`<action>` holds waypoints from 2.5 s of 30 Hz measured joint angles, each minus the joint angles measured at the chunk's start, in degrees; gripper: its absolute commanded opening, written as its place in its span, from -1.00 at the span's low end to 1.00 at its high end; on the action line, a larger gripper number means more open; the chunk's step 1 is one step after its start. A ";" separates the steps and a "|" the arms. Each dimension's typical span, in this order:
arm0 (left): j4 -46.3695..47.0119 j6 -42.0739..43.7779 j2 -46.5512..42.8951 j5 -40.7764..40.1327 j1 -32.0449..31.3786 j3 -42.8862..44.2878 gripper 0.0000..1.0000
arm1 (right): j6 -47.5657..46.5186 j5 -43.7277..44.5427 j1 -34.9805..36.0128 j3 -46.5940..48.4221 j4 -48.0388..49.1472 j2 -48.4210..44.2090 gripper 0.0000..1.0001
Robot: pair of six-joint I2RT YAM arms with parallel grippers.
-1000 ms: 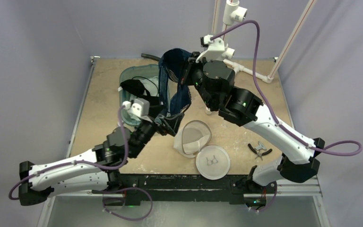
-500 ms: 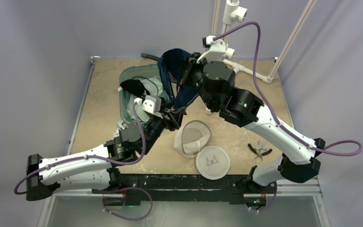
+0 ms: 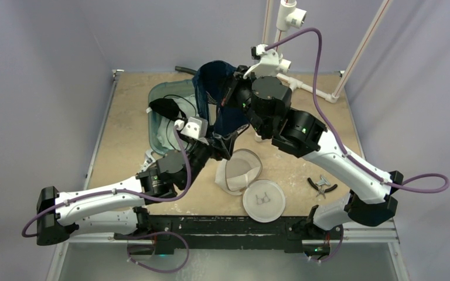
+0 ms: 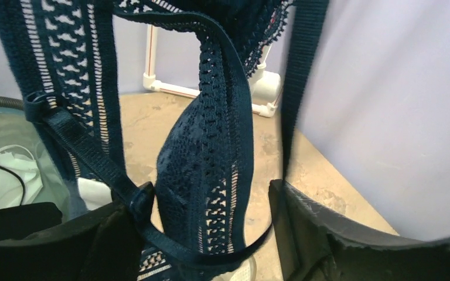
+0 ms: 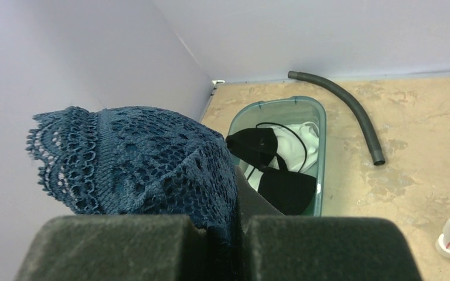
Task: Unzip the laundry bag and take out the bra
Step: Place the bra in the bin.
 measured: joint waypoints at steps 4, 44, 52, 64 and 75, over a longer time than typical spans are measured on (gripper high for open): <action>-0.02 -0.02 0.20 -1.31 0.00 0.17 -0.58 | 0.57 -0.22 0.04 0.00 0.02 0.00 -1.00; -56.26 -17.49 -24.13 4.22 0.00 16.02 -1.00 | 7.34 -64.57 -16.63 -16.09 18.01 3.80 0.96; -59.12 -16.76 -10.60 -6.64 0.00 24.87 -1.00 | 1.20 -62.79 -16.96 -15.89 8.63 -0.87 0.96; -57.92 -10.32 -9.86 -10.86 0.00 25.05 -1.00 | -5.25 -66.86 -16.96 -25.20 9.81 -18.18 0.96; -55.12 -3.30 6.95 7.08 26.86 32.68 -1.00 | -11.17 -66.84 -16.96 -29.55 9.03 -31.04 0.96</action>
